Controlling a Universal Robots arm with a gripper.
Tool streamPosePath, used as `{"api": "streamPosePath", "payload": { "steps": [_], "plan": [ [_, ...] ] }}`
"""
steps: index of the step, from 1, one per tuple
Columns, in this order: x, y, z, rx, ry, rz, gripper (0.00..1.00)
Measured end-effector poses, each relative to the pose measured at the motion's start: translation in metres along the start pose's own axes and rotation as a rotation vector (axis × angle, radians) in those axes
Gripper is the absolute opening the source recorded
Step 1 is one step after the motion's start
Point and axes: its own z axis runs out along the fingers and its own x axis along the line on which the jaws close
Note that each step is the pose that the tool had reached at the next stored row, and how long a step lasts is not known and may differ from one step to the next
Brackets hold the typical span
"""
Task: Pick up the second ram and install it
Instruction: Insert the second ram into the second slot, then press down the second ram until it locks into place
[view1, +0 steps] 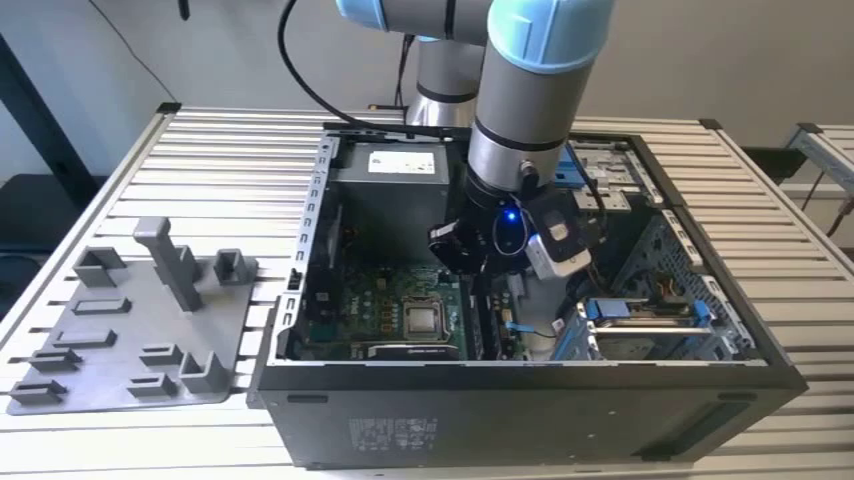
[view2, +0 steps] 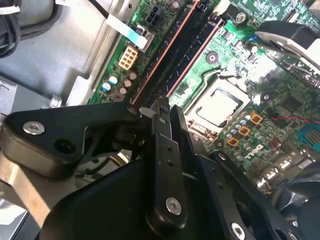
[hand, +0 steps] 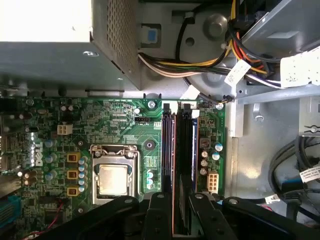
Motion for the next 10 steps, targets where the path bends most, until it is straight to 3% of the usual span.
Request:
{"api": "streamPosePath", "payload": {
  "steps": [1, 3, 10],
  "plan": [
    [0.0, 0.0, -0.0001, 0.0002, 0.0001, 0.0, 0.13],
    [0.0001, 0.0, -0.0001, 0.0002, 0.0001, 0.0, 0.11],
    [0.0004, 0.0, -0.0001, 0.0002, 0.0001, 0.0, 0.11]
  ]
}}
